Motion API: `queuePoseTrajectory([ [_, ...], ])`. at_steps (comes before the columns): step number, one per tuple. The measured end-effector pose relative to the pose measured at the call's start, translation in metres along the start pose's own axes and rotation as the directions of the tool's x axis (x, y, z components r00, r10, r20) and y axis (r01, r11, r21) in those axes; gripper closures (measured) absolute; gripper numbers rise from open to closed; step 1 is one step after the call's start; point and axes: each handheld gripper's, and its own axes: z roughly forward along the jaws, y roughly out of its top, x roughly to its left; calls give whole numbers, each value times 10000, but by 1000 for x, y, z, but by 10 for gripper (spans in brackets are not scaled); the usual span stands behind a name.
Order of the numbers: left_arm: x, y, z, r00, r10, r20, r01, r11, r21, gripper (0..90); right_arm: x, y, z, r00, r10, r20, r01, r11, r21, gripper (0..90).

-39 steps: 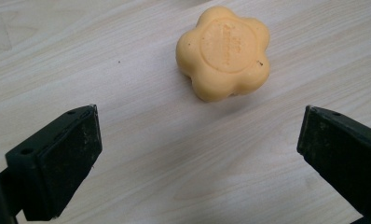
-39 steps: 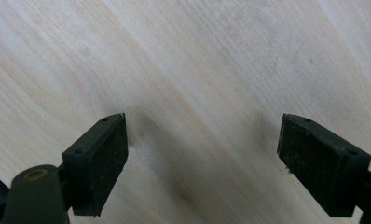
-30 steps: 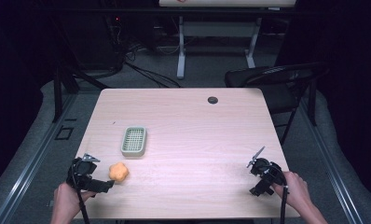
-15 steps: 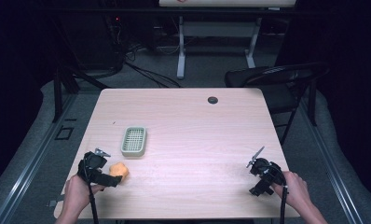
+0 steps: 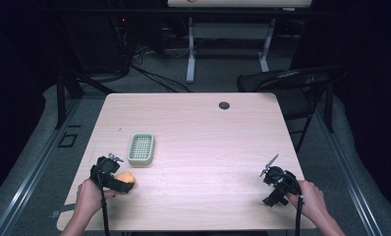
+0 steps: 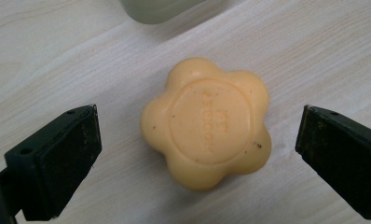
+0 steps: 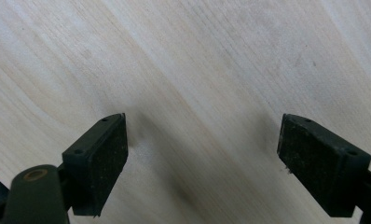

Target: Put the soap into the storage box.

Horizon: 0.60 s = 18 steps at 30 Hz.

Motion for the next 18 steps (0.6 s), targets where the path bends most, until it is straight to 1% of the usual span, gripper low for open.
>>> queuePoseTrajectory([
  [1, 0, 0, 0, 10000, 0, 0, 0, 10000, 0, 5, 0, 0, 0, 10000, 0, 0, 0, 10000, 0, 157],
  [3, -1, 3, 5, 10000, 68, -3, -68, 9998, 183, 4, 0, 0, 0, 10000, 7, 14, -7, 10000, 24, 158],
  [7, -2, 2, 9, 10000, 50, 2, -50, 9993, 376, 4, -1, 0, -1, 9999, -89, -47, 90, 9999, 109, 158],
  [8, -2, 2, 9, 10000, 13, 43, -15, 9991, 423, 5, 0, -1, 0, 10000, 33, -56, -34, 10000, -50, 157],
  [11, -2, 1, 9, 10000, 20, 54, -22, 9989, 476, 7, 0, -1, 0, 10000, 35, -62, -35, 10000, -68, 157],
  [16, -2, 0, 11, 10000, 0, 19, -1, 9987, 507, 88, 0, -1, 0, 10000, 20, -75, -20, 10000, -65, 158],
  [17, -1, 0, 11, 10000, 11, 73, -15, 9986, 533, 88, 0, -1, 0, 10000, 20, -72, -21, 10000, -64, 157],
  [18, -1, 0, 11, 10000, 16, 93, -21, 9985, 551, 120, 0, -1, 0, 10000, 28, -69, -28, 10000, -59, 157],
])
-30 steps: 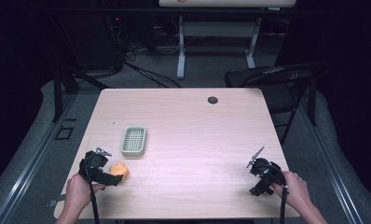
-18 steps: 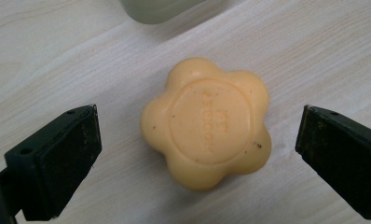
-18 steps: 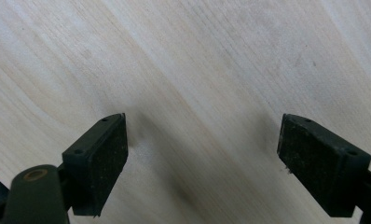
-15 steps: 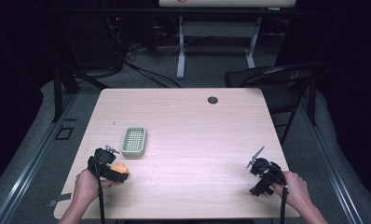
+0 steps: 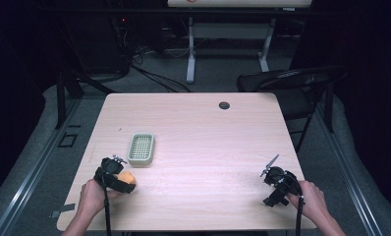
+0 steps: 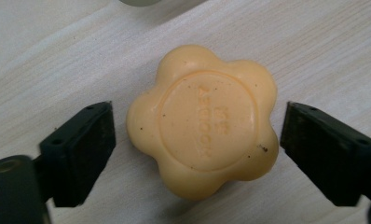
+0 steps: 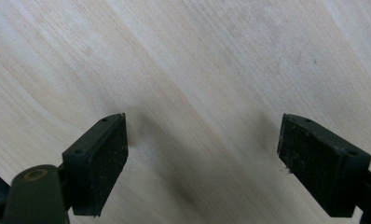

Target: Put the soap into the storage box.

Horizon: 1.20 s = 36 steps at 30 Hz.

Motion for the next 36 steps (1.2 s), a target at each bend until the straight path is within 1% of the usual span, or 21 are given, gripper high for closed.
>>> queuePoseTrajectory([
  [1, 0, 0, 0, 10000, 34, 41, -34, 10000, 29, 162, 0, 0, 0, 10000, -5, -2, 5, 10000, 11, 157],
  [2, 0, 0, 0, 10000, 34, 41, -34, 10000, 29, 177, 0, 0, 0, 10000, -5, -2, 5, 10000, 11, 157],
  [3, 0, -1, 0, 9999, 72, 131, -72, 10000, 19, 177, 0, 0, 0, 10000, -7, 30, 7, 10000, 32, 158],
  [4, 0, -1, 1, 9999, 130, 106, -130, 9999, 47, 220, 0, 0, 0, 10000, -20, 63, 19, 10000, 67, 157],
  [5, 0, -1, 1, 9999, 139, 67, -139, 9999, 58, 227, 0, 0, 0, 10000, -7, 1, 7, 10000, 24, 157],
  [9, 0, -1, 2, 9999, 138, 31, -139, 9999, 98, 254, 0, 0, 0, 10000, -13, 52, 13, 10000, 58, 158],
  [14, 0, -1, 3, 9999, 173, -4, -173, 9998, 124, 259, 0, 0, 0, 10000, -18, 0, 18, 10000, 25, 157],
  [17, 0, -2, 3, 9997, 252, 4, -252, 9996, 138, 264, 0, 0, 0, 10000, -44, 51, 44, 10000, 83, 158],
  [23, 0, -1, 1, 9992, 384, 96, -385, 9991, 173, 267, 0, 0, 0, 10000, -47, 46, 46, 10000, 68, 158],
  [28, 1, -1, -3, 9994, 332, 71, -332, 9994, -17, 267, 0, 0, 0, 10000, -55, 38, 55, 10000, 74, 157],
  [32, 2, -2, -5, 9994, 333, 129, -333, 9994, 15, 267, 0, 0, 0, 10000, -53, 21, 53, 10000, 83, 157],
  [36, 3, -2, -8, 9995, 299, 122, -298, 9995, -66, 267, 0, 0, 0, 10000, -55, -14, 55, 10000, 30, 157],
])
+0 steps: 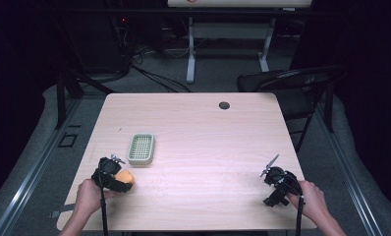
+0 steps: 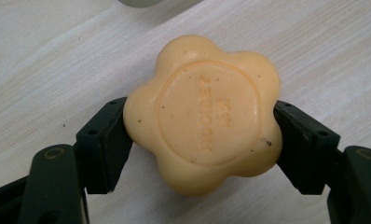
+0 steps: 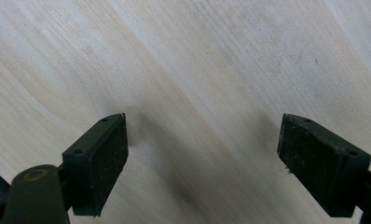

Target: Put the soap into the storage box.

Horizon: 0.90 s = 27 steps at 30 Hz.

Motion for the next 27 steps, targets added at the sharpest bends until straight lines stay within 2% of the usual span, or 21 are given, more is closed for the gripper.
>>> queuePoseTrajectory([
  [13, 0, 4, -11, 10000, 30, 16, -29, 9996, -270, 267, -1, 0, -3, 10000, -6, -28, 6, 10000, -56, 157],
  [27, -2, 19, -22, 9998, 212, 43, -210, 9985, -512, 267, -1, 0, -2, 10000, 78, 39, -77, 9999, -108, 157],
])
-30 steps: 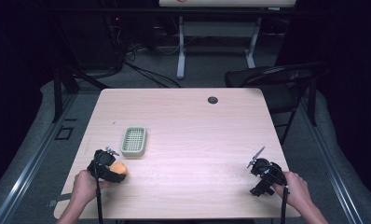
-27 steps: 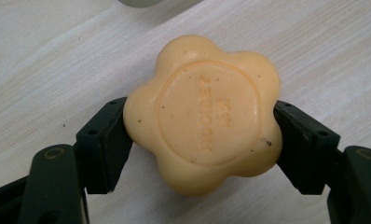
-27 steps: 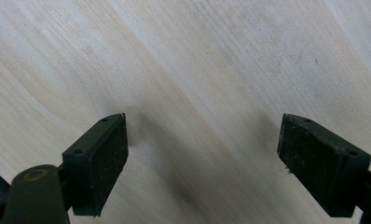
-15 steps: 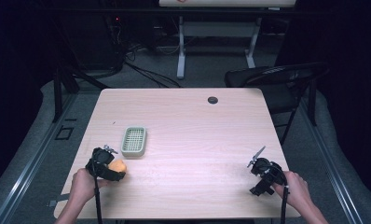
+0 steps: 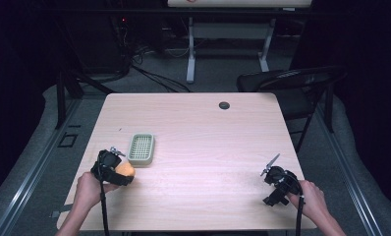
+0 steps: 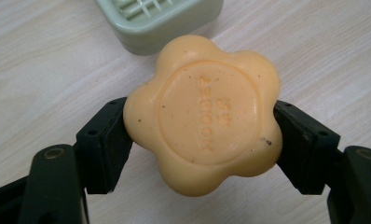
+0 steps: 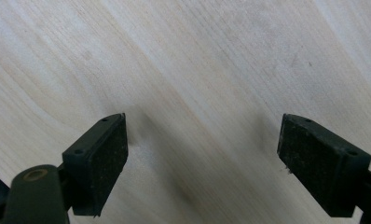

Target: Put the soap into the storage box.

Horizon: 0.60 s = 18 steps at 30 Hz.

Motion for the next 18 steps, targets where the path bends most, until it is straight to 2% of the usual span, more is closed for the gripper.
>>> queuePoseTrajectory([
  [18, -3, 34, -4, 9992, 401, 47, -400, 9991, -155, 267, 0, -1, -1, 10000, 9, 64, -9, 10000, -15, 157],
])
